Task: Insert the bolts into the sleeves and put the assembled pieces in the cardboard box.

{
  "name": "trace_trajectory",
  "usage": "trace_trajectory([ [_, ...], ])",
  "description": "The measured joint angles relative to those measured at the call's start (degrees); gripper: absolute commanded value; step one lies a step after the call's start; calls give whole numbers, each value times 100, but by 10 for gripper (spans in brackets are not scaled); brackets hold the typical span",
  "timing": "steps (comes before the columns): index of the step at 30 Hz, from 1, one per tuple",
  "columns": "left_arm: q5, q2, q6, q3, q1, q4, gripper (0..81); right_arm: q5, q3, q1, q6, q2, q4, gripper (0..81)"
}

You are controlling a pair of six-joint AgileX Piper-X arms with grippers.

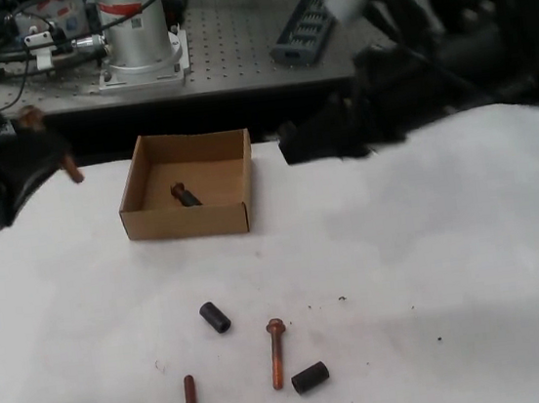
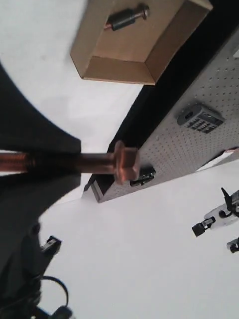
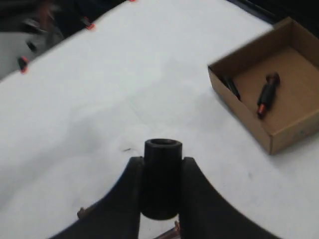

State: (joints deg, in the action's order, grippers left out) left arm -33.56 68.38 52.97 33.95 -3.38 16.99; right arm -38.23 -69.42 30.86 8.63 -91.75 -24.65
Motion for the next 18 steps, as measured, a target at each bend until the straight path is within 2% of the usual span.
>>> trace_trajectory([
  [5, -68, 598, -27, 292, -300, 276, 6, -715, 1658, -79, -44, 676, 1730, 51],
  [6, -85, 714, -89, 367, -378, 300, 6, -715, 1705, -79, -51, 678, 1782, 51],
  [10, -115, 1375, -673, 749, -1057, 478, 6, -896, 2576, -79, -135, 525, 2760, 51],
  [13, -93, 1967, -1238, 809, -1570, 803, 6, -1004, 2969, -79, -218, 353, 3498, 51],
  [18, -29, 2376, -1443, 805, -1778, 1005, 6, -1059, 3276, -79, -245, -143, 4203, 51],
])
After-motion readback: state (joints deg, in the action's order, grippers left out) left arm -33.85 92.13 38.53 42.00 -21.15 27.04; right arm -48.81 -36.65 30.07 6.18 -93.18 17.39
